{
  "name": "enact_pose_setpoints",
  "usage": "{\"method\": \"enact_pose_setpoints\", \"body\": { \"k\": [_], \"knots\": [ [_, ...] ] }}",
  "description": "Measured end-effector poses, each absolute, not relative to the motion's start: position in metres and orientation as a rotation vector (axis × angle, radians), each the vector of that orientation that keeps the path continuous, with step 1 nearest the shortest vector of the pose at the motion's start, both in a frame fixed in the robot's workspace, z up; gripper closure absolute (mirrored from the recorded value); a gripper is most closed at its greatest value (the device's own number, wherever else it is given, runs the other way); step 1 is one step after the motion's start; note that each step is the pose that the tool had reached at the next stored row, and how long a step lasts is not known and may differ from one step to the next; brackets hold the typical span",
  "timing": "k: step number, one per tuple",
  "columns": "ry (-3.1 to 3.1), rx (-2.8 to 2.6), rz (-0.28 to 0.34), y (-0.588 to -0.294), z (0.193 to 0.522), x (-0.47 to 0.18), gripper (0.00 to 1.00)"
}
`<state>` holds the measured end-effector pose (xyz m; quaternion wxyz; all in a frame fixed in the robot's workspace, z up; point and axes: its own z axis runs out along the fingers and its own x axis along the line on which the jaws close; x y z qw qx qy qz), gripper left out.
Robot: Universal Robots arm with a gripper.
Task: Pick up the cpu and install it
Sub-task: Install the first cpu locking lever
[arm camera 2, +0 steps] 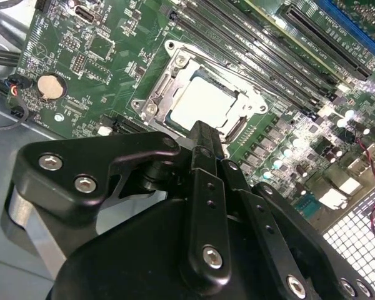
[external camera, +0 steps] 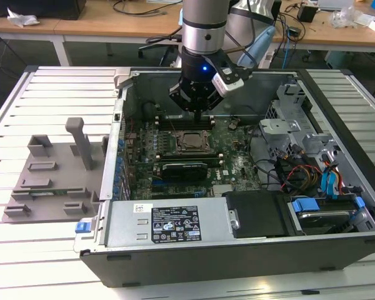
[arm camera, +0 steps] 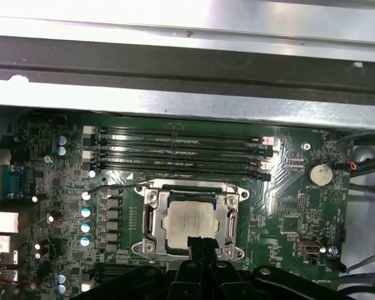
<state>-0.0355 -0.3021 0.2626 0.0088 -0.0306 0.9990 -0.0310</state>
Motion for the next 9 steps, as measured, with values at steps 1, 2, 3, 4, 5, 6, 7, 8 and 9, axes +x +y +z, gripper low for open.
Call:
{"method": "enact_pose_setpoints", "body": {
  "k": [1,2,3,4,5,6,7,8,9],
  "knots": [
    [3.121,-0.095,-0.095,-0.3021,0.2626,-0.0356,0.89],
    [3.121,-0.095,-0.094,-0.3021,0.2625,-0.0356,0.89],
    [3.121,-0.096,-0.085,-0.3022,0.2627,-0.0355,0.89],
    [3.121,-0.096,-0.066,-0.3023,0.2626,-0.0355,0.89],
    [3.121,-0.095,-0.038,-0.3024,0.2625,-0.0355,0.89],
    [3.121,-0.095,-0.01,-0.3028,0.2625,-0.0355,0.89],
    [3.121,-0.095,-0.005,-0.3029,0.2625,-0.0355,0.89],
    [3.121,-0.095,-0.005,-0.3029,0.2625,-0.0355,0.89],
    [3.121,-0.095,-0.005,-0.3029,0.2625,-0.0355,0.89]
  ]
}}
